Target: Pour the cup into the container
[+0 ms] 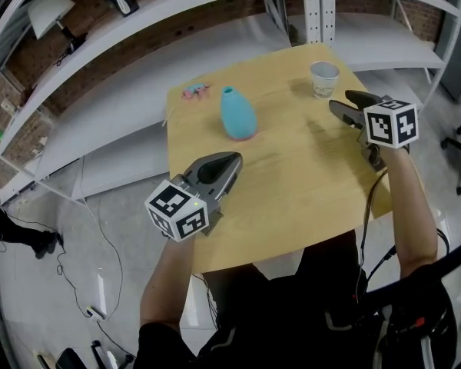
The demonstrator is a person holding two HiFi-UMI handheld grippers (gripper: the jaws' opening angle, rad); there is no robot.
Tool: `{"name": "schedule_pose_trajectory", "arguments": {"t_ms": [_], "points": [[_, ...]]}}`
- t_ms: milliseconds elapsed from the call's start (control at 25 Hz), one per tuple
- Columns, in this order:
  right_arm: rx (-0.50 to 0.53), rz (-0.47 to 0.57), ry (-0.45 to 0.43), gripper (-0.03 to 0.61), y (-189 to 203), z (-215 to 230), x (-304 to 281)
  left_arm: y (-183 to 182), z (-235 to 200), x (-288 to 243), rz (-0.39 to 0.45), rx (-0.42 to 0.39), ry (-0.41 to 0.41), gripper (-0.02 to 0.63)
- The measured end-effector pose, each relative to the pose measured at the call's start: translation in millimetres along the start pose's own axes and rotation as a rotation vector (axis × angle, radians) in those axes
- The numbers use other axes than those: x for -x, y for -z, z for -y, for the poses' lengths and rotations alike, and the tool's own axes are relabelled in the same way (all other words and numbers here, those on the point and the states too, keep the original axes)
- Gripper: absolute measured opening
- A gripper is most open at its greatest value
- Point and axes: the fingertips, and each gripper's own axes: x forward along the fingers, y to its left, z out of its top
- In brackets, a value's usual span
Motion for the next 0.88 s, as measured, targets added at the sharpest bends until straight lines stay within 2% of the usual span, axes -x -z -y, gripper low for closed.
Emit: {"name": "schedule_pose_trajectory", "arguments": {"t_ms": [80,320,440,520,640,880], "points": [[0.023,0.011,-0.013,0.204,1,-16,13,1,10,3,-0.006,-0.002,0.028,0.002],[0.068,0.093,-0.023,0.081,-3,-61,59,-4,32,30,0.011,0.011,-0.041,0.002],[0.025,0.147,-0.041,0.008,3,-82,95,-13,64,49,0.056,0.04,-0.087,0.002],[-0.002,0.186,-0.058,0.003,4,-96,122,-25,90,64,0.109,0.031,-0.129,0.002],[0.021,0.225,-0.064,0.003,10,-120,163,-34,130,88,0.163,0.018,-0.192,0.002],[0.052,0.28,-0.043,0.002,30,-170,254,-20,221,129,0.162,0.029,-0.308,0.002]]}}
